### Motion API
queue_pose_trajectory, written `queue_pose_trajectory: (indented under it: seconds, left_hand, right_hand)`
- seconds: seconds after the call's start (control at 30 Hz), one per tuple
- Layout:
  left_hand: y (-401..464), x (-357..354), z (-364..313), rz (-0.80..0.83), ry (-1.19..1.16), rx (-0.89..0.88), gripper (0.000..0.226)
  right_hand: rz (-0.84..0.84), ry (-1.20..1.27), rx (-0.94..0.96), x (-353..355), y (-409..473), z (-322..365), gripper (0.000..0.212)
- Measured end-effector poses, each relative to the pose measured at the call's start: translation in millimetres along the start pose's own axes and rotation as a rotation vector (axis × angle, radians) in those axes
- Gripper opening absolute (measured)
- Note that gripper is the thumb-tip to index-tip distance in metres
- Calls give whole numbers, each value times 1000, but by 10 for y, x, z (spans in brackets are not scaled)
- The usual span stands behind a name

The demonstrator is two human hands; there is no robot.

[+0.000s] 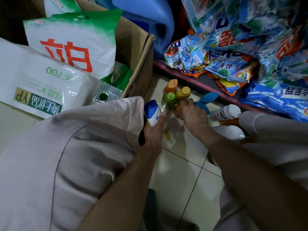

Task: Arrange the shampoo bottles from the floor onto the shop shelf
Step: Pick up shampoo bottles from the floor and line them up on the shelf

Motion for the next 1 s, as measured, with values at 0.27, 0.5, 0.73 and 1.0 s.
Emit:
queue_pose_trajectory:
  seconds: [0.27, 0.5, 0.73, 1.0]
  left_hand:
    - [-200, -80, -77, -15, -26, -59, 41]
    - [-648, -182, -284, 191, -83, -105, 41]
    - [-1253, -484, -633, 364, -67, -217, 38]
    - [-1833, -894, -1376, 637, 16, -412, 16]
  right_hand:
    - [-119, 8, 2, 141, -160, 16, 39]
    - [-219, 630, -121, 633, -655, -206, 31]
    - [-516, 1176, -341, 1131, -1310, -701, 28]
    - [-929, 1867, -295, 1818, -2200, -1217, 12]
Point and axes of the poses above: each hand's wrist, its own y-axis towards the middle knuckle, its own x-axis out of the back of the hand, z = x × y, the point moved 5 cm from there along y, towards the middle knuckle, and after that the axes turned 3 degrees about y, right-handed, at the moved point
